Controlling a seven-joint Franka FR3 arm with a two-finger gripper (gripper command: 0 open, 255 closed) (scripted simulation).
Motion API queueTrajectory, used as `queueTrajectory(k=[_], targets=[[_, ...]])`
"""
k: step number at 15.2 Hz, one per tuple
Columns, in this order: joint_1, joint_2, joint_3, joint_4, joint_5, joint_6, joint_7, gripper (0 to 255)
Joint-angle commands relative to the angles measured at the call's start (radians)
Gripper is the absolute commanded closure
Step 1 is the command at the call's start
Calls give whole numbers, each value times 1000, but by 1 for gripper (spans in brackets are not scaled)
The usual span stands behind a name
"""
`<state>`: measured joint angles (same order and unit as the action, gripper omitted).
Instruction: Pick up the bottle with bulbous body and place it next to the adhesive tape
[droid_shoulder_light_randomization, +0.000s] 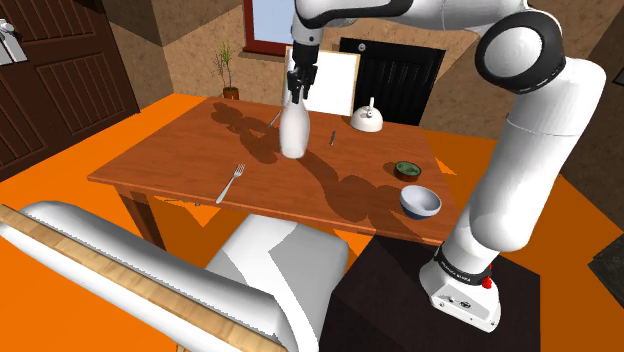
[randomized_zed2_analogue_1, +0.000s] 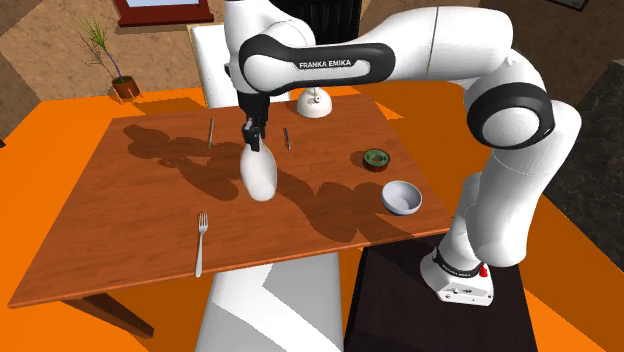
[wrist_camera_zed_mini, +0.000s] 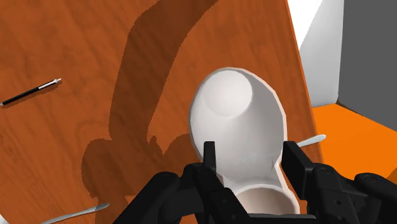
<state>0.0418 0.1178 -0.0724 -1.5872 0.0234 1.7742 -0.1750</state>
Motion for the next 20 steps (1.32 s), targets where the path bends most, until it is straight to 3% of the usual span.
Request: queueTrajectory(k=[1,11,20], targets=[[-18,-25,-14,-3,2,-23,-33,255],[-124,-80,-107,84,14,-170,-229,255],[-236,-24,-203,299,46,-339,-424,255]])
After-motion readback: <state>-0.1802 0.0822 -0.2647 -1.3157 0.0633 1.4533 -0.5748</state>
